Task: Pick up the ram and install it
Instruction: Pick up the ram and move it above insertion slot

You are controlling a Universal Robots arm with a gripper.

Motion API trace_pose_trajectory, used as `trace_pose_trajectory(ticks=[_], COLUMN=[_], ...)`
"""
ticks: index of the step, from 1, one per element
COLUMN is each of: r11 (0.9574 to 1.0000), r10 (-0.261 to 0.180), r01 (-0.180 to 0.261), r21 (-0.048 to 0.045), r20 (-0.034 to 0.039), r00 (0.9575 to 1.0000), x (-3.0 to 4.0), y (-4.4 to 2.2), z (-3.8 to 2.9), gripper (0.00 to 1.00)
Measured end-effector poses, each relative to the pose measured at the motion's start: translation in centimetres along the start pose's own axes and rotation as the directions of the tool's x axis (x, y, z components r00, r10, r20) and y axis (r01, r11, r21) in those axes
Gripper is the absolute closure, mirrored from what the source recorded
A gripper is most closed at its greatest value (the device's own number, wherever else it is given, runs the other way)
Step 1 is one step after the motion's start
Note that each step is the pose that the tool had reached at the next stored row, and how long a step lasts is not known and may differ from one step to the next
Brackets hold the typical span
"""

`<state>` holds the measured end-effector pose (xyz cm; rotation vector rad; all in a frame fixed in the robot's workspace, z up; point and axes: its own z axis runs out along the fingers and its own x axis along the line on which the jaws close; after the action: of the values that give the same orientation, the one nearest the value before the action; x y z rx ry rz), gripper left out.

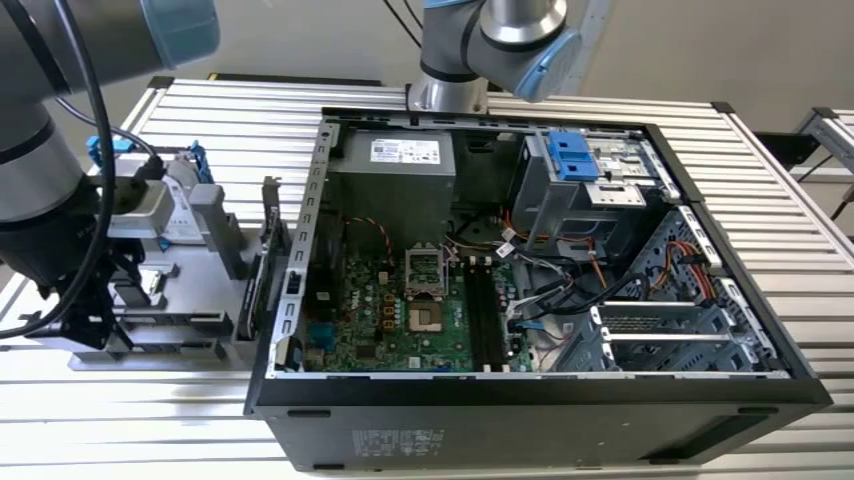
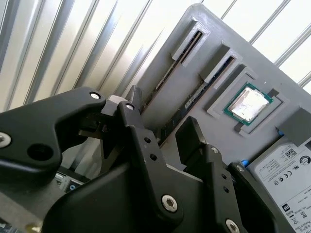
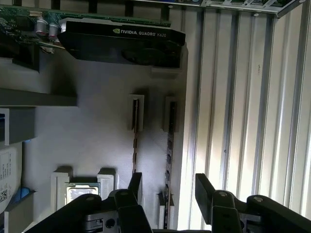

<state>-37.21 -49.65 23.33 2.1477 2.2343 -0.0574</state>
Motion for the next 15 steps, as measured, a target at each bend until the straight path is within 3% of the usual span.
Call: trace_pose_trajectory(ticks=[15], r11=[1.0000], r10=[0.000], r01=[0.000], r21=[-0.0001], r20=[0.0005], r00=[1.0000], x=[-0.16], y=[-0.01], z=[0.47], gripper=[0.00])
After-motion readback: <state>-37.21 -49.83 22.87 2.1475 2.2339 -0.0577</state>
